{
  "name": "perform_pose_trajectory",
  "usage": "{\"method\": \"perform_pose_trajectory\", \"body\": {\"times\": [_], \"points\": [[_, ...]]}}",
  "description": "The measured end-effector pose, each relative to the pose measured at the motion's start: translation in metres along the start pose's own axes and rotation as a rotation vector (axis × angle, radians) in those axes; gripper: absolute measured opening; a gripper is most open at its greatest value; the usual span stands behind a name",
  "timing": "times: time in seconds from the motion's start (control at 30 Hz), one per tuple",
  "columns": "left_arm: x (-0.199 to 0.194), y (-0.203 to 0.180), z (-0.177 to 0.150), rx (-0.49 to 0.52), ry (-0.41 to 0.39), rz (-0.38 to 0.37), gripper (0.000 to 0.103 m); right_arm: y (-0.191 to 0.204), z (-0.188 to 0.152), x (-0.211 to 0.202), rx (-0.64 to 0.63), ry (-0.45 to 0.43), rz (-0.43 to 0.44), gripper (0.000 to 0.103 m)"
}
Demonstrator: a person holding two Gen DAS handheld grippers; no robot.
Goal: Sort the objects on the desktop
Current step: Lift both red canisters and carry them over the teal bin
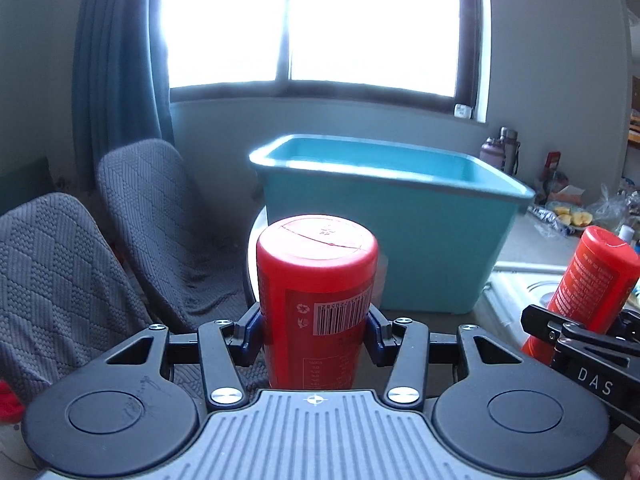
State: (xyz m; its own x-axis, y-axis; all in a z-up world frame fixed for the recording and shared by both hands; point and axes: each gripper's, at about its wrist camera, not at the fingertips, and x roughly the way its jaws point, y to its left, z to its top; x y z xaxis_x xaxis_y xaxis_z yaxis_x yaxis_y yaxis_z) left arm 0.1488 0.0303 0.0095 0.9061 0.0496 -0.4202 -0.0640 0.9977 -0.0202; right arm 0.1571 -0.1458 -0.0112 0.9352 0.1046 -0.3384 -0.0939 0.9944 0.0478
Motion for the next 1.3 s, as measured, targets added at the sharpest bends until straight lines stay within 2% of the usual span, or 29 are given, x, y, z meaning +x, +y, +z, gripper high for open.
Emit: {"method": "perform_pose_trajectory", "body": {"times": [0.1, 0.3, 0.57, 0.97, 1.17, 1.3], "points": [[-0.018, 0.003, 0.014, -0.037, -0.018, -0.034, 0.05, 0.002, 0.013, -0.017, 0.015, -0.03, 0.009, 0.049], [-0.043, 0.006, 0.046, -0.019, -0.064, -0.037, 0.05, 0.006, 0.044, -0.037, -0.002, -0.088, 0.005, 0.049], [-0.042, -0.006, 0.103, -0.004, -0.112, -0.045, 0.05, 0.007, 0.085, -0.026, -0.011, -0.138, 0.003, 0.049], [0.021, -0.014, 0.181, 0.013, -0.112, -0.049, 0.05, -0.003, 0.147, 0.042, -0.005, -0.17, 0.017, 0.049], [0.079, -0.02, 0.199, 0.012, -0.071, -0.042, 0.05, -0.009, 0.16, 0.093, -0.012, -0.148, 0.029, 0.049], [0.124, -0.023, 0.198, 0.011, -0.029, -0.034, 0.05, -0.01, 0.159, 0.127, -0.018, -0.118, 0.029, 0.049]]}}
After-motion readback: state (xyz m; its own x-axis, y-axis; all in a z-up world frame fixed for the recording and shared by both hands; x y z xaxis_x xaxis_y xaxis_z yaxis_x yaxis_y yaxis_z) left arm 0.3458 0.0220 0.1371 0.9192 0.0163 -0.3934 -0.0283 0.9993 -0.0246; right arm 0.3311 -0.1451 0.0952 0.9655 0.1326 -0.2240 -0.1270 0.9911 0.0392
